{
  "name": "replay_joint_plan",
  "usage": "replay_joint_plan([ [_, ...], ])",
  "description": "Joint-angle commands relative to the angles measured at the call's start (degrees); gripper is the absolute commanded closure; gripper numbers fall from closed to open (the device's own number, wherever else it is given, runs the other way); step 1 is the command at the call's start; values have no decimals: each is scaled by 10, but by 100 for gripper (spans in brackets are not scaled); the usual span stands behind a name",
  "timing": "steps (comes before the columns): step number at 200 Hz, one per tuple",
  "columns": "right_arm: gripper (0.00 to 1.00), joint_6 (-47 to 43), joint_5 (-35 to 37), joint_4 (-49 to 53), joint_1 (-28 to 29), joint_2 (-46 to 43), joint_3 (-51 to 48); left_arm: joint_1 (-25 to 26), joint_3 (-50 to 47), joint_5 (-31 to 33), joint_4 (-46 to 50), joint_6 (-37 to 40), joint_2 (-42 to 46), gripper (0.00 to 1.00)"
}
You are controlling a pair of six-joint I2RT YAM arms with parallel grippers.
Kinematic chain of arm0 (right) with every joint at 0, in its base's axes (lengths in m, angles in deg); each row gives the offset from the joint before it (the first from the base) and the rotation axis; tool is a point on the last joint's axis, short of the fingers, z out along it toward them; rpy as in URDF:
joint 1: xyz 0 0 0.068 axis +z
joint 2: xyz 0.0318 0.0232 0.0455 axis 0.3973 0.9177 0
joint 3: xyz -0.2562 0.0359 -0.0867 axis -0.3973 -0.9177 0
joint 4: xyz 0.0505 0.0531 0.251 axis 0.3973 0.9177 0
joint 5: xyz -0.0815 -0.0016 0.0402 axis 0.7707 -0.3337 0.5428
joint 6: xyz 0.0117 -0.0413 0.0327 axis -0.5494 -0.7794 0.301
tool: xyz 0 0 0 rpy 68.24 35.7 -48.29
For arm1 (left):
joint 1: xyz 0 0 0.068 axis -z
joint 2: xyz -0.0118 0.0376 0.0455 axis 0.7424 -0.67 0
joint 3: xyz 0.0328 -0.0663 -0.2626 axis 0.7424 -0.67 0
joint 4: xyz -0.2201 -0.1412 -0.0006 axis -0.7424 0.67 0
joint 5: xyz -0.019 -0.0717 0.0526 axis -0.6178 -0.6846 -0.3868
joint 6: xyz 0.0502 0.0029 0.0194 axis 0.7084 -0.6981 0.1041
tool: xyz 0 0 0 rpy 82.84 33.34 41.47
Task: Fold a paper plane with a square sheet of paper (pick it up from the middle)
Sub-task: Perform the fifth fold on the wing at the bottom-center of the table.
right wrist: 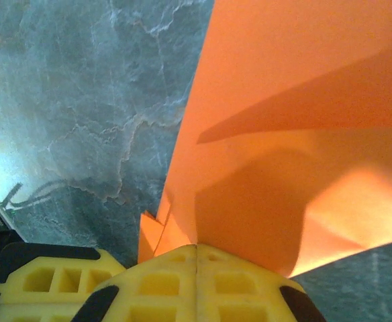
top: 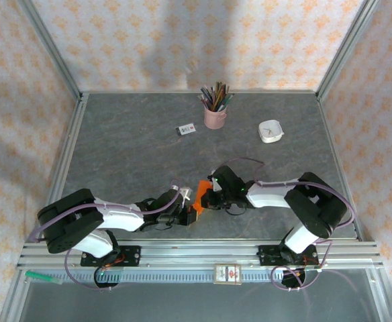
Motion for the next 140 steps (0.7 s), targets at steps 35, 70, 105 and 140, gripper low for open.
replay_joint_plan([
  [35,96,-46,13,9,-41,20,-1,-2,-40,20,100,16,-35,100],
  [70,96,-66,6,18,-68,35,15,-2,-40,21,104,20,-37,100],
  [105,96,-81,-1,28,-93,43,29,-3,-41,25,105,19,-39,100],
  [140,96,-96,-1,37,-118,54,40,-3,-42,27,111,21,-36,100],
])
